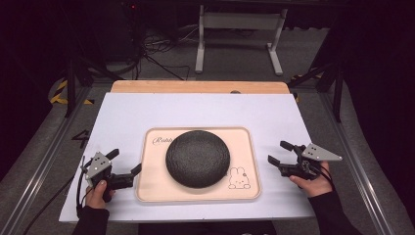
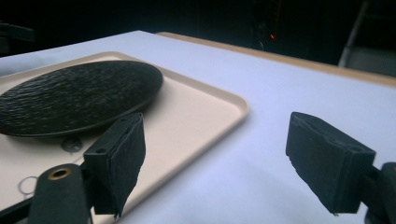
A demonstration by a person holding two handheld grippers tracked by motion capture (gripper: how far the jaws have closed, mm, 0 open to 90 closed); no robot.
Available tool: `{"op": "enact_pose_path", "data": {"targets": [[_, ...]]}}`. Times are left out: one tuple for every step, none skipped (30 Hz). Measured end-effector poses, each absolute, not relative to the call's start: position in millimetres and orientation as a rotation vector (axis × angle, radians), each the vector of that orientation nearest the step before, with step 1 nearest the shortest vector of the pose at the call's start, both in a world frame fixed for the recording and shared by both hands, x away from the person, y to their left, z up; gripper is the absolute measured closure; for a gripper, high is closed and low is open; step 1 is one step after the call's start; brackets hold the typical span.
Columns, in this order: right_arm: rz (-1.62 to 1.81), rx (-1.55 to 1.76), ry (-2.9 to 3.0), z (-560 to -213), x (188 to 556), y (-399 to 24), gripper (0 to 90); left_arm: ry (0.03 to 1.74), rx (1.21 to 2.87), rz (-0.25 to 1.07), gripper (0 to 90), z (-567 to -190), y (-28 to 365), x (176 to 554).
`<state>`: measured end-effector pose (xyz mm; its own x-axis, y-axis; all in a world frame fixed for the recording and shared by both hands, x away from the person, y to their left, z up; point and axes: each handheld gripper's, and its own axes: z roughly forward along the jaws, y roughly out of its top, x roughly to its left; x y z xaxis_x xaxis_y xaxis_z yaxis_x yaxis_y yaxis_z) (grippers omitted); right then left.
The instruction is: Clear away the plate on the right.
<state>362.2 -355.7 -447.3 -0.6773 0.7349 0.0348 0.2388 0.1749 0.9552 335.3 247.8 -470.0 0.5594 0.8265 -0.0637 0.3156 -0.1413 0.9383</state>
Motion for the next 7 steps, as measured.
{"op": "enact_pose_path", "data": {"targets": [[1.503, 0.961, 2.02, -449.8, 364.1, -358.1, 19.7, 0.958, 1.713, 0.59, 0.5, -470.0, 247.8, 335.3], [1.492, 0.984, 2.019, -451.7, 365.3, -359.7, 19.7, 0.958, 1.713, 0.59, 0.5, -470.0, 247.8, 335.3], [1.491, 1.001, 2.016, -452.2, 366.2, -360.6, 18.9, 0.956, 1.715, 0.591, 0.5, -469.9, 247.9, 335.2], [1.493, 1.026, 2.008, -451.9, 366.4, -361.0, 18.9, 0.956, 1.715, 0.591, 0.5, -470.0, 247.8, 335.2], [1.482, 1.028, 2.008, -452.0, 366.9, -361.1, 19.2, 0.956, 1.715, 0.591, 0.5, -470.0, 247.8, 335.3], [1.473, 1.027, 2.013, -452.1, 367.2, -360.4, 19.2, 0.955, 1.715, 0.59, 0.5, -470.0, 247.9, 335.3], [1.462, 1.023, 2.024, -452.2, 367.8, -359.6, 19.1, 0.955, 1.715, 0.59, 0.5, -470.0, 247.9, 335.3]]}}
